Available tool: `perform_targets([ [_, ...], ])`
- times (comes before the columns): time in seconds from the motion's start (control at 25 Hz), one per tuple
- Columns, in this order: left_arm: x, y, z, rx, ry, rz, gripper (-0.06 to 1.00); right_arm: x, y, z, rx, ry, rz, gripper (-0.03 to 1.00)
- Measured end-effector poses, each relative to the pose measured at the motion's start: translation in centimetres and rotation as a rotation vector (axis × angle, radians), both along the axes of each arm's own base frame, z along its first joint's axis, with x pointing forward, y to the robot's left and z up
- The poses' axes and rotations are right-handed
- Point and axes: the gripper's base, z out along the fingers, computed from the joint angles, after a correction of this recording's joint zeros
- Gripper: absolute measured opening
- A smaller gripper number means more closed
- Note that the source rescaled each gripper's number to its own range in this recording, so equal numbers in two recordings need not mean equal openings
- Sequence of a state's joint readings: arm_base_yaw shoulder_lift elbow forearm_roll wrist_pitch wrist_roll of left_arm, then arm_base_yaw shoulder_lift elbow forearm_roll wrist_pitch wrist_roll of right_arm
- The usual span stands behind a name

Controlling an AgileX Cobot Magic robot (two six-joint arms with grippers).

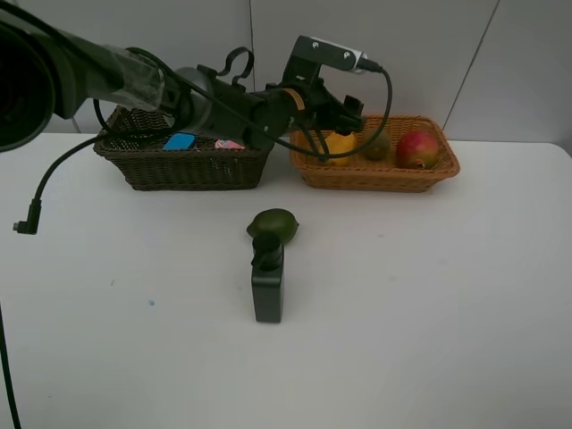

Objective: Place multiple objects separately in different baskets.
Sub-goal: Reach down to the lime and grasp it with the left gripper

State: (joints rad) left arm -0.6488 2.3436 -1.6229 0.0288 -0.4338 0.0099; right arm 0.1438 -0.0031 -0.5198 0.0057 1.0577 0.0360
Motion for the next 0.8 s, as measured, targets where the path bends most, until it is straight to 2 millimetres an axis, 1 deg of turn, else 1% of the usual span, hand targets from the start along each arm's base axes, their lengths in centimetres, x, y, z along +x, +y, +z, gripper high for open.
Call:
perform_targets([
  [0.6,0.0,0.0,0.1,0.005,0.002,-0.001,1.0,0.0,0.0,0.0,-0.005,-0.001,-0.003,1.0],
  [0.68,-0.1,0.1,0.6,0.01,0.008,0.0,1.0,0.0,0.0,0.0,-0.005,-0.001,-0.003,1.0],
  [0.8,-0.4,0.3,2.1,0.033,0.035,0.001,1.0,0.0,0.0,0.0,-0.005,-0.001,-0.003,1.0],
])
